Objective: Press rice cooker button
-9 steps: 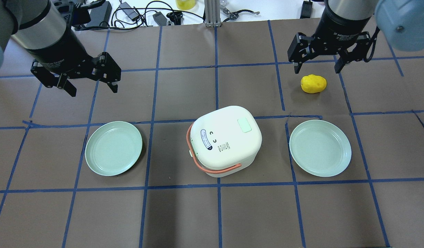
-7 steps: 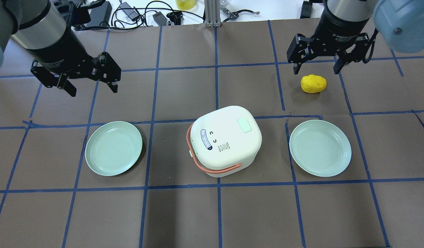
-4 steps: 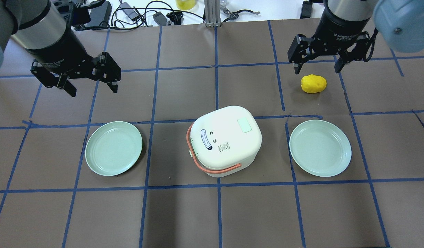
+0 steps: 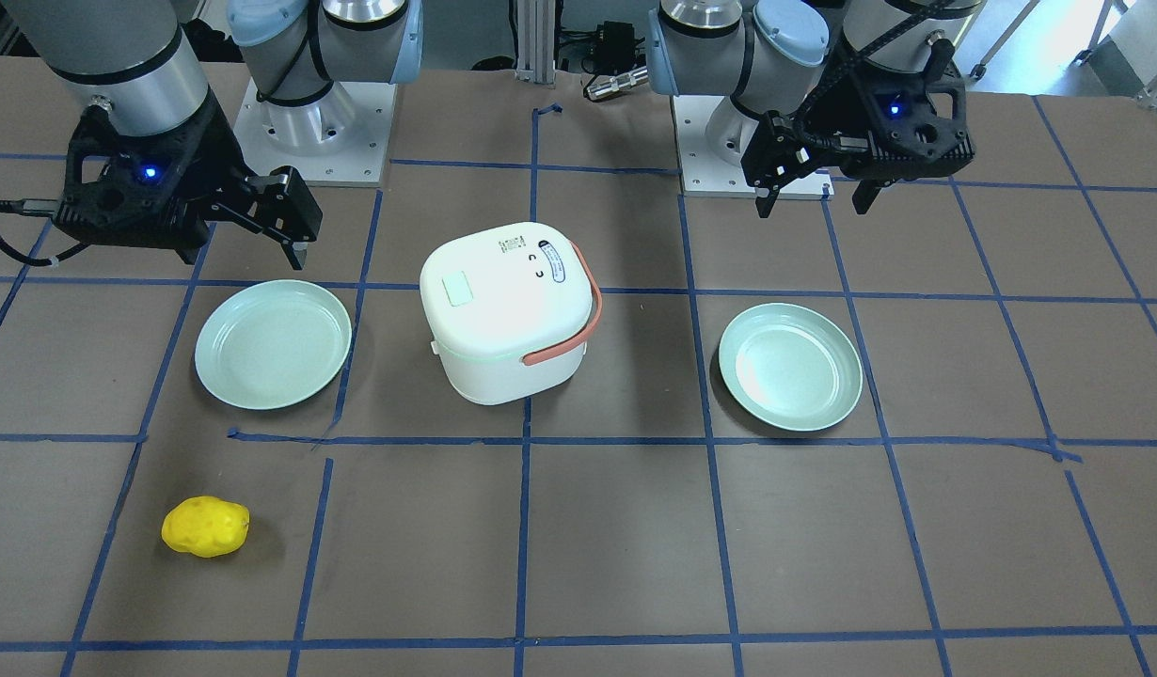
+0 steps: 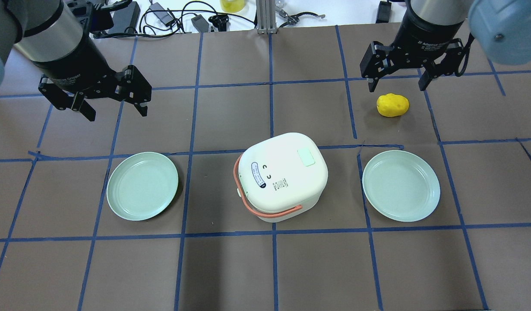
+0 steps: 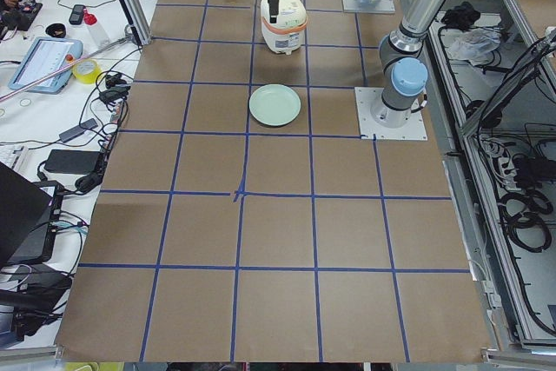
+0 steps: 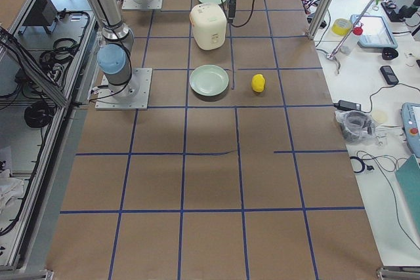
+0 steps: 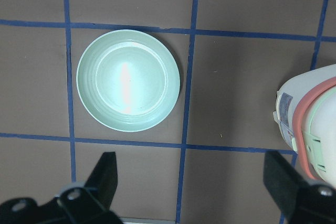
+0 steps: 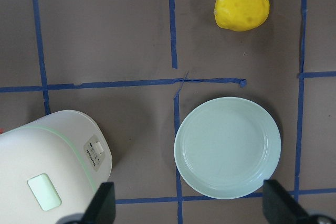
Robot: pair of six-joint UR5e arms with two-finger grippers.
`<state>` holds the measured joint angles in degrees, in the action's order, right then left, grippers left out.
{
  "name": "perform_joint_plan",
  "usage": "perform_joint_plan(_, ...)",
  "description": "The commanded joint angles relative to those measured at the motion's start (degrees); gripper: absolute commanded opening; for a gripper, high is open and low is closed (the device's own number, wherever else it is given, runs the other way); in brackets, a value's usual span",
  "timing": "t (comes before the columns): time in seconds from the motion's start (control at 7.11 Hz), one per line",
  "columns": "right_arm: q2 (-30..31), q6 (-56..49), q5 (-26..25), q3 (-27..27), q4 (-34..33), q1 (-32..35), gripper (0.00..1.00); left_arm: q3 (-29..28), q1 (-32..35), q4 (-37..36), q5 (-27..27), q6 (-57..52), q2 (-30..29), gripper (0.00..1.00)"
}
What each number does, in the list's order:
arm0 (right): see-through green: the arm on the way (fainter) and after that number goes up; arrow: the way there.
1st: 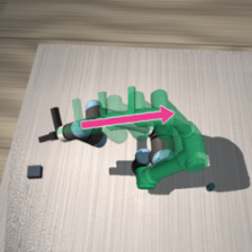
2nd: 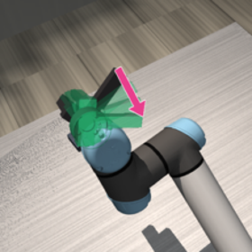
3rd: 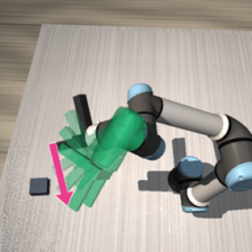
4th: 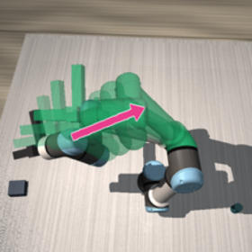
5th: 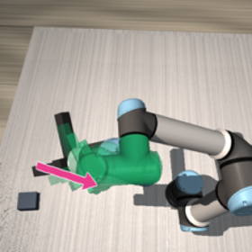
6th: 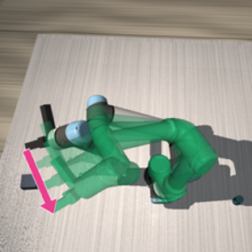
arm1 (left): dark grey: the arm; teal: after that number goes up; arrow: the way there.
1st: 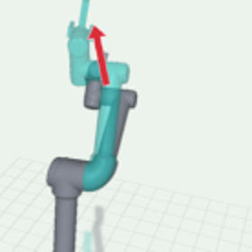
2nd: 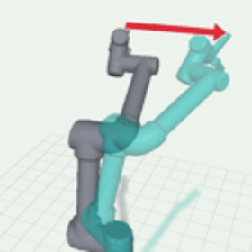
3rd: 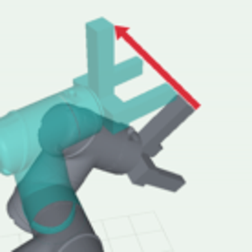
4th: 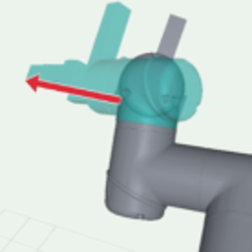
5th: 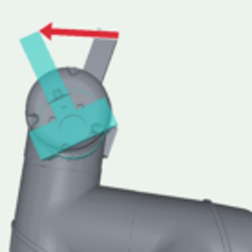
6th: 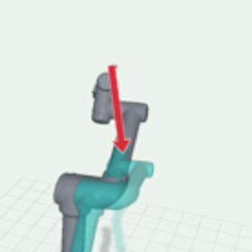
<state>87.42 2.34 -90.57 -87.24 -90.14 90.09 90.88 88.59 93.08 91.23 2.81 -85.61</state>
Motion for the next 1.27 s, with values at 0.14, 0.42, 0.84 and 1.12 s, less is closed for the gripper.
perform_joint_plan(0.14,-0.06,0.30,-0.22,-0.38,-0.12,-0.09,1.00,0.00,0.00,0.00,0.00,0.00,0.00,1.00)
perform_joint_plan(0.42,-0.05,0.21,0.48,-0.56,0.05,0.00,1.00,0.00,0.00,0.00,0.00,0.00,0.00,1.00)
perform_joint_plan(0.84,-0.05,1.26,0.92,-0.56,-0.03,3.05,0.86,0.00,0.00,0.00,0.00,0.00,0.00,1.00)
perform_joint_plan(1.12,-1.45,1.61,1.09,-0.91,-2.21,8.24,0.52,0.00,0.00,0.00,0.00,0.00,0.00,1.00)
